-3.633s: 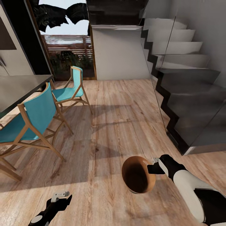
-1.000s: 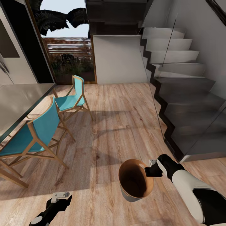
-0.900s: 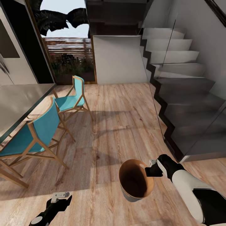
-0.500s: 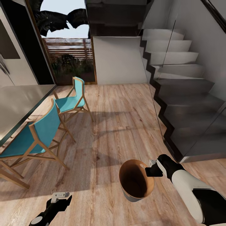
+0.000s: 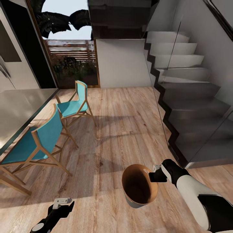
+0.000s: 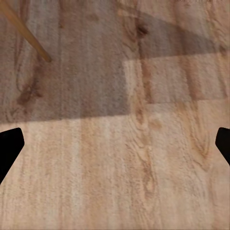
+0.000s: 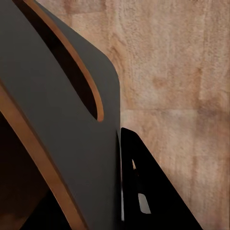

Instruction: Put the three can of soda from the living room inside the tash can in the kitchen.

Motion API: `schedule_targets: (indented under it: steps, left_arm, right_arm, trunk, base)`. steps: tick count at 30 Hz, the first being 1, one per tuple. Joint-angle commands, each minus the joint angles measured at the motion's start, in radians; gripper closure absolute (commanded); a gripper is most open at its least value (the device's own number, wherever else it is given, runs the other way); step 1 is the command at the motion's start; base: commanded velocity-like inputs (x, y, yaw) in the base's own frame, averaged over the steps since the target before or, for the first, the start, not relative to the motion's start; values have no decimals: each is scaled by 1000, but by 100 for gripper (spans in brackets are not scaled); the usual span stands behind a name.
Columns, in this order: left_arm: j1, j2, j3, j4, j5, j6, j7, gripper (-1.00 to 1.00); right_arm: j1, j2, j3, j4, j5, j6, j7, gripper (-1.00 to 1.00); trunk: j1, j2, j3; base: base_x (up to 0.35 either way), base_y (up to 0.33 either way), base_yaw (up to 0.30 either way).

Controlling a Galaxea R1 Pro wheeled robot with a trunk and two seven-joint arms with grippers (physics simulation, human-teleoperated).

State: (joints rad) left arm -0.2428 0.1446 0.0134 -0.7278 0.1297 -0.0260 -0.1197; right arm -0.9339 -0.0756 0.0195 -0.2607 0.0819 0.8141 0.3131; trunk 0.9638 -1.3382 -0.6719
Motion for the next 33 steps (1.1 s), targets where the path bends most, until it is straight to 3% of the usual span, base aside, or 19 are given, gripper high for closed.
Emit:
schedule_targets:
  steps: [1, 21, 33]
  left_arm:
    - [0, 0, -1, 0, 0, 0, 0, -100]
    - [0, 0, -5, -1, -1, 0, 2, -100]
    - [0, 0, -6, -1, -1, 0, 2, -100]
  right_arm:
    - [0, 1, -7, 0, -23, 3, 6, 100]
    - [0, 7, -9, 0, -23, 3, 7, 100]
    - [0, 11, -9, 0, -22, 3, 0, 100]
  trunk:
    - [-4, 7, 3]
    - [-81, 147, 66]
    - [-127, 231, 104]
  base:
    - [0, 0, 0]
    - [0, 0, 4]
    - [0, 0, 125]
